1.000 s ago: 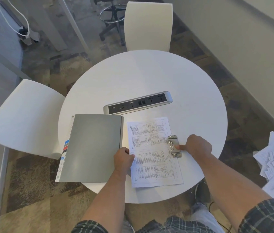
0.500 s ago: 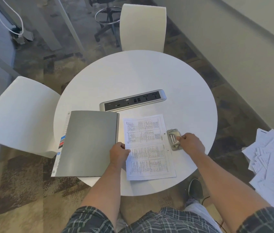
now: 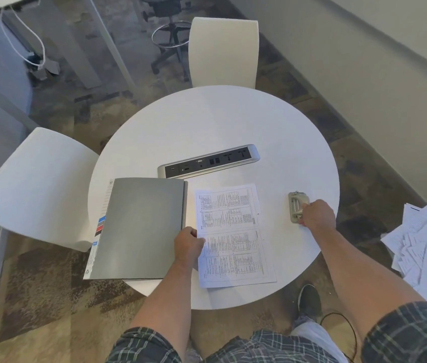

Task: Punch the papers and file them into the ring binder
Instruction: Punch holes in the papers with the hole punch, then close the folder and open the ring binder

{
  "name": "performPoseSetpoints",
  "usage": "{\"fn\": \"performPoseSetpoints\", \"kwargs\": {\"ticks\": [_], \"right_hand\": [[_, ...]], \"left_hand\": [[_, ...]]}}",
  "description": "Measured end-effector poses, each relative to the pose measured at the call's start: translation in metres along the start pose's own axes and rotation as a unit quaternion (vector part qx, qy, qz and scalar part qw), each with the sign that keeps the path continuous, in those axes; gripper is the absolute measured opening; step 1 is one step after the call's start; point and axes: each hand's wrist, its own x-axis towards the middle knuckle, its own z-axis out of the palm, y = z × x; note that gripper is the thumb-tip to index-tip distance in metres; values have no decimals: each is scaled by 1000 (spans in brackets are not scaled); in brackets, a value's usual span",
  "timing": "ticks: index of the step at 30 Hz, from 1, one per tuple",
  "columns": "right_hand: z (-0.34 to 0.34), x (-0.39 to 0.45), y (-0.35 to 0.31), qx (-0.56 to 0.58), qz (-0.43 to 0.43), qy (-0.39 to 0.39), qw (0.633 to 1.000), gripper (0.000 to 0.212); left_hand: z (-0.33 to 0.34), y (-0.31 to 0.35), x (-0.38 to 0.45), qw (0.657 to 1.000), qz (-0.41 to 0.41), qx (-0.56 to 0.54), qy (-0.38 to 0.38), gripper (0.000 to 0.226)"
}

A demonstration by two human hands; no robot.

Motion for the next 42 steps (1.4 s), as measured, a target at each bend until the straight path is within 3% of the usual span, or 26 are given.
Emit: {"fn": "performPoseSetpoints", "kwargs": {"ticks": [4,5,9,11,15,17,21,25,29,33,36,39,42], "right_hand": [[4,-43,-14,-58,-95,87,990,36],[10,-55,-19,-33,-130,59,989,34],[46,-93,-35,17,-186,-215,958,29],[59,-111,-43,28,-181,-264,947,40],[71,-130,-51,96,-155,-285,941,64],[67,-129,-54,138,-136,-269,944,65],[51,-117,-54,233,-105,-216,942,20],[29,-104,-47,266,-128,-180,938,21],[-2,-89,-46,360,-124,-152,912,18],[-29,-69,-37,321,-142,-123,928,22],[-38,-52,-21,264,-134,-101,950,19],[-38,-38,-3,204,-117,-79,969,15],[-34,-34,12,157,-91,-59,982,15]], "left_hand": [[4,2,-4,1000,8,-11,-2,15],[5,3,-5,1000,7,-18,-6,14],[10,13,-14,992,3,-109,-58,17],[11,25,-22,981,14,-169,-92,18],[9,56,-40,943,17,-274,-188,6],[8,68,-44,920,2,-319,-228,22],[5,75,-48,891,-9,-374,-256,22],[0,81,-52,900,12,-365,-238,23],[-4,71,-50,946,19,-285,-153,3],[-8,45,-41,987,50,-135,-64,15],[-17,27,-42,998,50,26,35,5],[-23,8,-45,970,11,226,85,42],[-27,-6,-50,947,-23,305,101,87]]}}
